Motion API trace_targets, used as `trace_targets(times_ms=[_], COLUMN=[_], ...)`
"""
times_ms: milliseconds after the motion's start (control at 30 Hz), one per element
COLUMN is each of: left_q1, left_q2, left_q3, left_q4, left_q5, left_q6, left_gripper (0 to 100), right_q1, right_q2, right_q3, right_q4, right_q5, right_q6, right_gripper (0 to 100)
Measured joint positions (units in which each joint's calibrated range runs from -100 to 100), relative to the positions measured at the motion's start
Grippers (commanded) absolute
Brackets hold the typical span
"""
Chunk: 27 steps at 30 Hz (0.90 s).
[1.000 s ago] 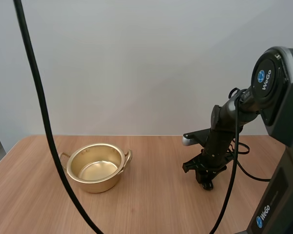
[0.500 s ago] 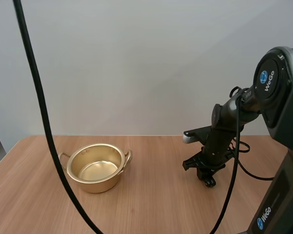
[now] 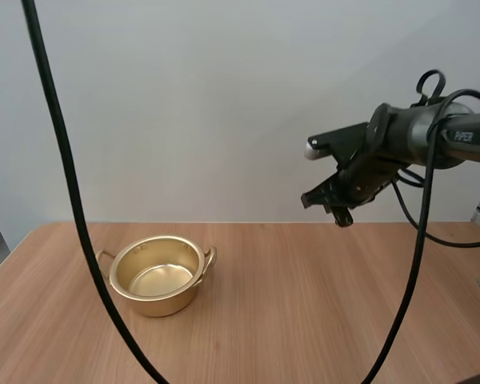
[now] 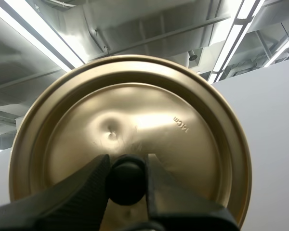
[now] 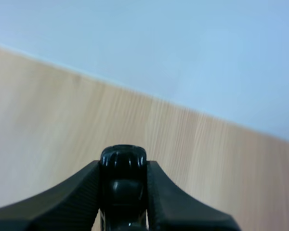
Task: Open the pot, put the car inside, and close it
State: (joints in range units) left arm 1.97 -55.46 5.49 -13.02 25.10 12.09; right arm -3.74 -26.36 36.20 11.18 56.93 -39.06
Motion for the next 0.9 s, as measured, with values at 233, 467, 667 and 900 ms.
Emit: trace_targets(times_ms=[233, 467, 667, 900], left_q1=[0.0, 0.0, 0.0, 0.0], left_q2=[0.0, 0.0, 0.0, 0.0], left_q3=[0.0, 0.0, 0.0, 0.0], left_q4=[0.0, 0.0, 0.3, 1.5], left_q5=[0.6, 0.6, 0.6, 0.4], left_q6=[0.0, 0.0, 0.0, 0.0], left_gripper=[0, 0, 0, 0], right_q1=[0.0, 0.0, 0.0, 0.1], right_q2=[-8.6, -9.9, -9.9, -6.9], right_q3=[-13.7, -28.0, -38.9, -41.6], right_q4=[8.0, 16.0, 25.6, 38.2], right_q5=[6.3, 17.2, 29.6, 41.2], right_q6=[-1.9, -2.2, -7.5, -13.4], right_gripper=[0, 0, 0, 0])
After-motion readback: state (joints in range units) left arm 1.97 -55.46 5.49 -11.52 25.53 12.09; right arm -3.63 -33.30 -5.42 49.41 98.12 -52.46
